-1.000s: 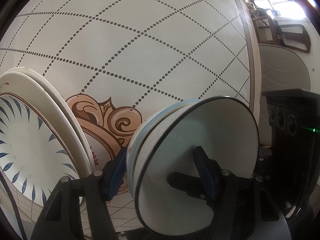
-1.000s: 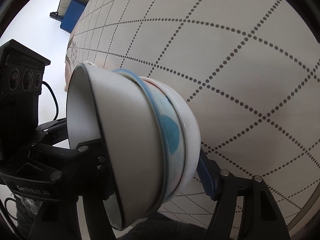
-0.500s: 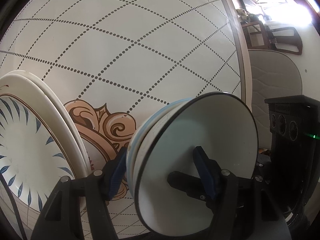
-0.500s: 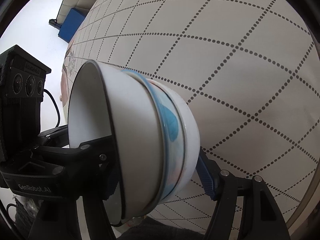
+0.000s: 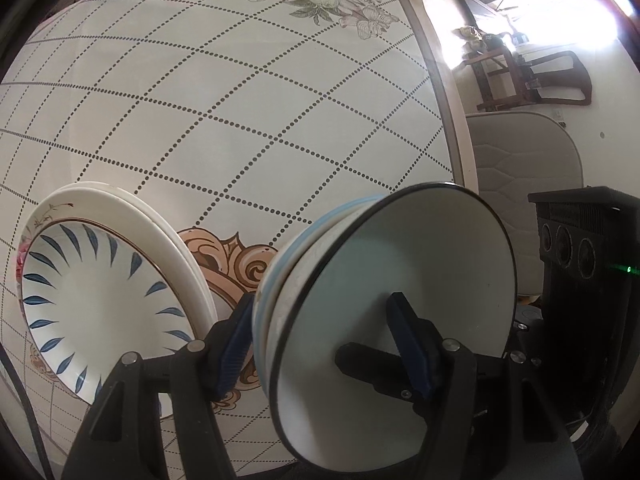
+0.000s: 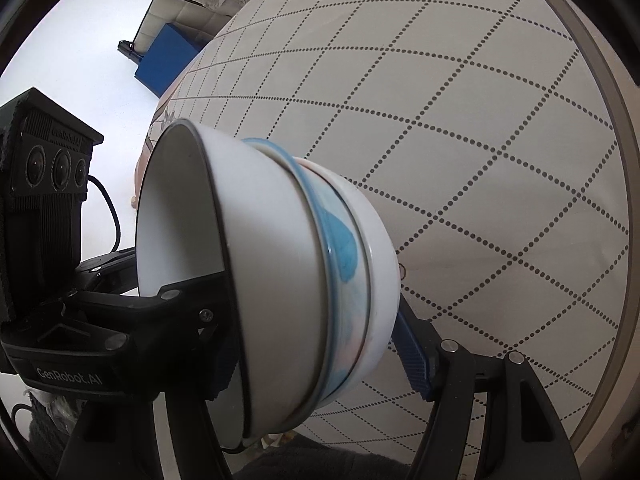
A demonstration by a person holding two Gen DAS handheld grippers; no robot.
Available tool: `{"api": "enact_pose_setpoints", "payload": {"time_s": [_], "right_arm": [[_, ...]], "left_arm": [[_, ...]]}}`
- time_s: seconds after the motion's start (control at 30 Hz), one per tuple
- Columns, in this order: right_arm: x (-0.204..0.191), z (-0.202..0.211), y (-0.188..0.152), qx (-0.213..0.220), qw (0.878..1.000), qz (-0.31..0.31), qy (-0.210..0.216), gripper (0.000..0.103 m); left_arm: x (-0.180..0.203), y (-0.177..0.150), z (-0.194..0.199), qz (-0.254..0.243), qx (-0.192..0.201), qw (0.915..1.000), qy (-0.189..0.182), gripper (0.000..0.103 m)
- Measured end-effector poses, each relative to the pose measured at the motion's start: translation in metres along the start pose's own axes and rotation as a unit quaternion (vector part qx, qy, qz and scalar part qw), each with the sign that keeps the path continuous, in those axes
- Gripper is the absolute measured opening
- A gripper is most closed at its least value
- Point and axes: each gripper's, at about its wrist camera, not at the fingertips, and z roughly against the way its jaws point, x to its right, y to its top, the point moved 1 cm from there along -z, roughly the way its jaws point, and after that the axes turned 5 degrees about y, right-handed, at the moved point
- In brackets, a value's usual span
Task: Organize plates and bowls
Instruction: 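Carry the bowl stack over the plate stack and lower it onto the plates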
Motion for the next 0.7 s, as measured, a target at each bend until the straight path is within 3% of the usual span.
{"api": "enact_pose_setpoints", "payload": {"time_s": [0.27, 0.7], "right_arm": [[-0.053, -0.001, 0.009, 0.002, 0.999, 0.032, 0.007, 0.070], [-0.129, -0.062, 0.007, -0.033, 0.997, 0.076, 0.010, 0.070]], "left_arm": [[-0.026, -0.003, 0.037, 0.008, 0.027, 0.9996, 0.008, 0.064], [-0.109, -0.018, 0.052, 0.060, 0.044, 0.9972, 0.011, 0.063]]}}
